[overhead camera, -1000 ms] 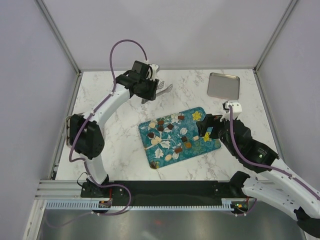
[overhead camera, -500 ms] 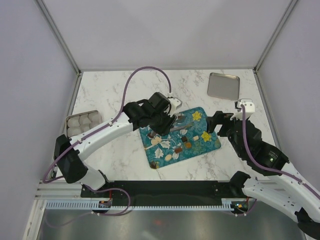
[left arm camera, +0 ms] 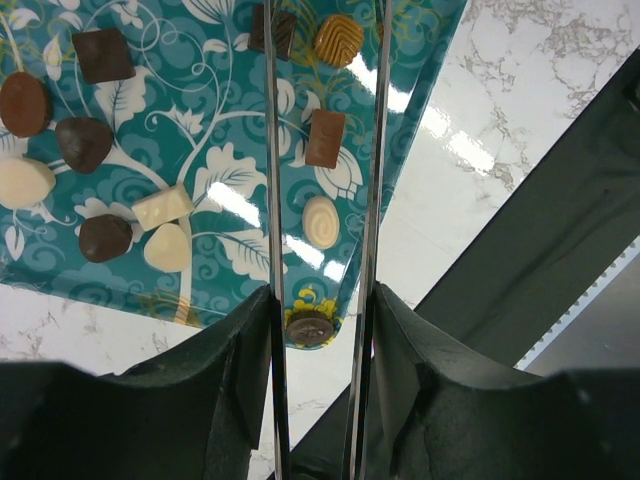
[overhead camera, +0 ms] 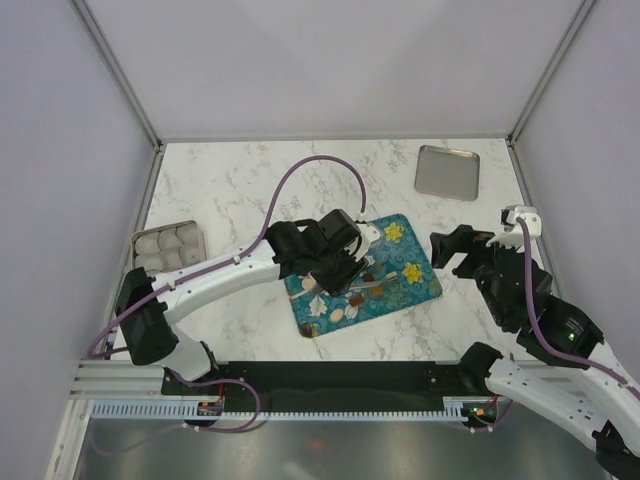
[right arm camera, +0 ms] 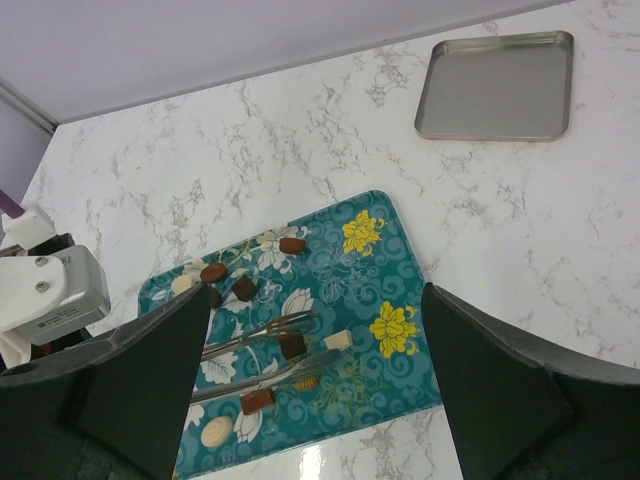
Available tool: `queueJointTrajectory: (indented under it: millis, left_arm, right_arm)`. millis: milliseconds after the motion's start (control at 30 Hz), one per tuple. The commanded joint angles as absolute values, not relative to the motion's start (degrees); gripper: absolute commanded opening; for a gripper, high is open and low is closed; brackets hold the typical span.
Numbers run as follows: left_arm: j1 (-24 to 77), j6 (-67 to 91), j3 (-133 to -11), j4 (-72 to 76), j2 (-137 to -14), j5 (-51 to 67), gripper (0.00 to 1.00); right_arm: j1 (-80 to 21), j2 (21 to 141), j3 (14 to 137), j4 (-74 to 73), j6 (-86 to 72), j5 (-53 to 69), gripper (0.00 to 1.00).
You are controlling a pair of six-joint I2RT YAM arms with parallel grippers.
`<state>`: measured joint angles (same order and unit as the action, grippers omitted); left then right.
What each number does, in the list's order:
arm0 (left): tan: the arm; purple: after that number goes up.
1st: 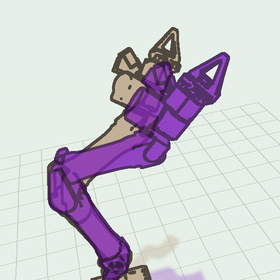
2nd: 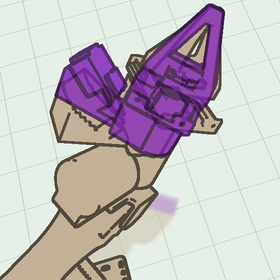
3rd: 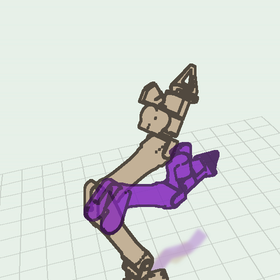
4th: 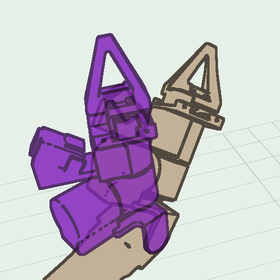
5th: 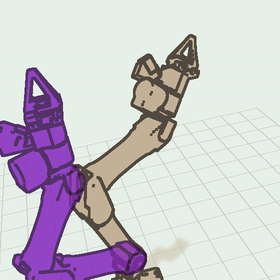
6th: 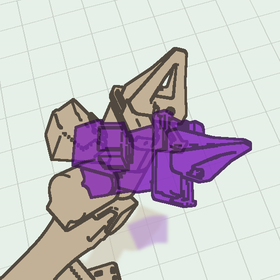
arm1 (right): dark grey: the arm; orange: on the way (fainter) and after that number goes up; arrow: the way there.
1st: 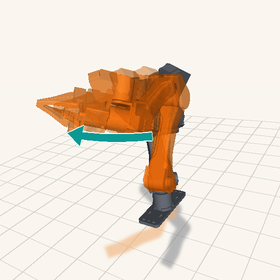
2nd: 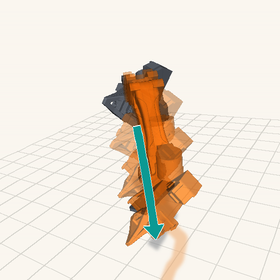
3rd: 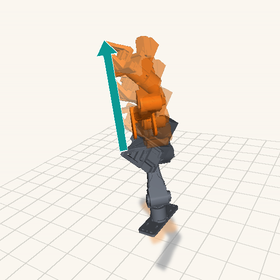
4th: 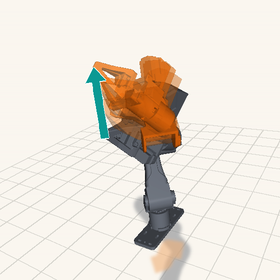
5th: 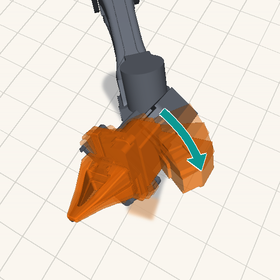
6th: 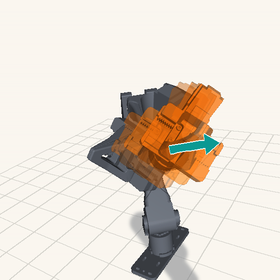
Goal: Pack the chocolate
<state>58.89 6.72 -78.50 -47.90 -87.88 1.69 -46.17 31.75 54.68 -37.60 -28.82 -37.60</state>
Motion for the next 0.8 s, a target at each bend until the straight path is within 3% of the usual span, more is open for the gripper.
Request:
queueJointTrajectory:
  millis: [0, 767]
  left_arm:
    - [59.3, 8.4, -78.1, -47.3, -88.6, 1.8, 0.49]
    - [61.3, 8.4, -77.4, -47.3, -92.3, 1.8, 0.49]
  right_arm:
    - [-46.3, 30.4, 56.3, -39.5, -30.1, -39.5, 0.94]
    - [-46.4, 29.9, 55.4, -39.8, -31.1, -39.4, 0.94]
